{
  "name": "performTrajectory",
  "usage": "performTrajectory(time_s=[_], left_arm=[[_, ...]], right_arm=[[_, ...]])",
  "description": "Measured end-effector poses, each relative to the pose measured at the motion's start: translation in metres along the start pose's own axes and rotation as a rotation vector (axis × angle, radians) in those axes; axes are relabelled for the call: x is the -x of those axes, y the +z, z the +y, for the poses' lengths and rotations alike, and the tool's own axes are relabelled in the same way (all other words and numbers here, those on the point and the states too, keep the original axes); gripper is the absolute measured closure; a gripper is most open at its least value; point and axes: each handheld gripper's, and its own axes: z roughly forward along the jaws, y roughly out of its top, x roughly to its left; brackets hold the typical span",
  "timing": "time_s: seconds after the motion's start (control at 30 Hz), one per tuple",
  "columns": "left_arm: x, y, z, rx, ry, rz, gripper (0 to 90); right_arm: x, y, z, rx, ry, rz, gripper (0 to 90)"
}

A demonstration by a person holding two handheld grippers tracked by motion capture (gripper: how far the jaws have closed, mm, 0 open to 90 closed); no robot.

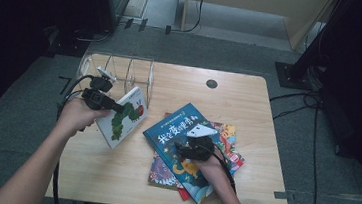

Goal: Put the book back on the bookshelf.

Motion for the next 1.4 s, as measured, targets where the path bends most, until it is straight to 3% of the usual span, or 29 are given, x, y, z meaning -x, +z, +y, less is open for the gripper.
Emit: performTrajectory(time_s=[0.3, 0.43, 0.67, 0.8, 0.93, 1.4], left_arm=[[0.003, 0.009, 0.010, 0.013, -0.068, 0.062, 77.0], [0.004, 0.014, 0.015, 0.019, -0.060, 0.086, 77.0], [0.006, 0.021, 0.025, 0.034, -0.087, 0.130, 77.0], [0.008, 0.022, 0.032, 0.052, -0.105, 0.130, 77.0], [0.011, 0.023, 0.041, 0.062, -0.095, 0.154, 77.0], [0.001, 0.019, 0.074, 0.086, -0.111, 0.155, 77.0]], right_arm=[[0.000, 0.000, 0.000, -0.001, 0.000, -0.003, 38.8], [0.000, 0.000, 0.000, 0.000, 0.003, -0.010, 38.9], [0.000, 0.000, 0.000, 0.001, 0.002, -0.011, 38.9], [0.000, 0.000, 0.000, 0.000, 0.001, -0.010, 38.9], [0.000, 0.000, 0.000, 0.001, 0.001, -0.011, 38.9], [0.000, 0.000, 0.000, 0.001, 0.001, -0.011, 39.1]])
